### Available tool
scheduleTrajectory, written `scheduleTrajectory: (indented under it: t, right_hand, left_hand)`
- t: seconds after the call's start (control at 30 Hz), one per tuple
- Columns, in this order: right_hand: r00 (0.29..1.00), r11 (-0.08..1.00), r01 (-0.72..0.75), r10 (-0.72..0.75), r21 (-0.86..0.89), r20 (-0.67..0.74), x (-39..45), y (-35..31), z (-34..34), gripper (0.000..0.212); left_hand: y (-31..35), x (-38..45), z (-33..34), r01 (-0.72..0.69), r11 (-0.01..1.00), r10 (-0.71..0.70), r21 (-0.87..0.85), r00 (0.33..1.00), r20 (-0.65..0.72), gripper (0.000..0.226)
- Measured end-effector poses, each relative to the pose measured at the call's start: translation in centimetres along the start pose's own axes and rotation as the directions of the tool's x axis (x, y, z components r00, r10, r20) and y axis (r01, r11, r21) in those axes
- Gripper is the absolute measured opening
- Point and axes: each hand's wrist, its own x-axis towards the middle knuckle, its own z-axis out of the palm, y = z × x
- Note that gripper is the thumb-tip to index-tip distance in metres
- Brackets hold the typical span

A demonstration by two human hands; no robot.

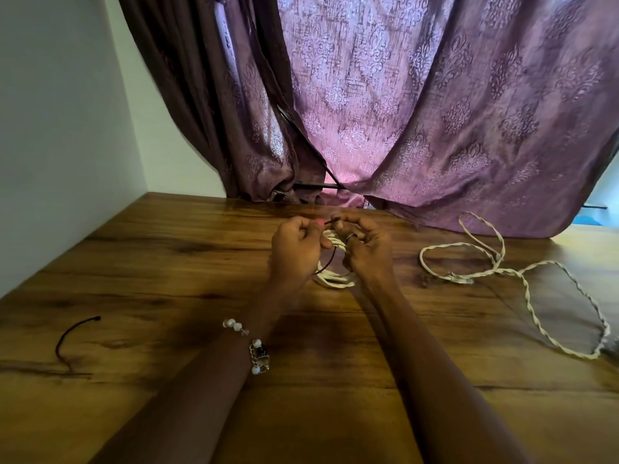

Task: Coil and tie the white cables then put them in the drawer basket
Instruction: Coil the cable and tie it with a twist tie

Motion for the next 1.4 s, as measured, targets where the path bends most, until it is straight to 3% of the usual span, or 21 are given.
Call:
scheduleTrajectory:
  t: [0.1,0.83,0.97,1.13,1.27,1.4]
  right_hand:
    - [1.0,1.0,0.018,-0.018,0.022,0.005,0.0,-0.1,0.1,0.017]
    - [0.999,1.0,0.011,-0.011,0.013,0.044,0.1,0.4,0.1,0.017]
    - [0.995,0.998,-0.064,0.063,0.012,0.081,0.2,0.1,-0.2,0.024]
    - [0.99,0.994,-0.075,0.083,-0.073,0.118,0.5,0.1,-1.4,0.019]
    - [0.981,0.999,-0.03,0.036,-0.034,0.192,0.2,-0.7,-1.4,0.02]
    - [0.953,0.997,-0.065,0.049,0.042,0.298,-0.5,-1.8,-1.4,0.021]
  left_hand:
    - [-0.3,0.3,0.0,0.028,1.0,-0.029,-0.01,0.998,-0.053,0.025]
    - [0.4,0.3,-0.5,0.075,0.991,-0.072,-0.107,0.997,0.039,0.028]
    - [1.5,-0.2,-0.9,0.075,0.985,-0.058,-0.158,0.992,0.109,0.024]
    - [1.2,0.0,-1.5,-0.036,0.995,0.054,-0.096,0.98,0.191,0.006]
    - [1.5,-0.1,-1.6,-0.012,0.989,0.046,-0.148,0.972,0.229,0.039]
    - [1.4,0.3,-2.0,-0.049,0.984,0.111,-0.172,0.921,0.373,0.032]
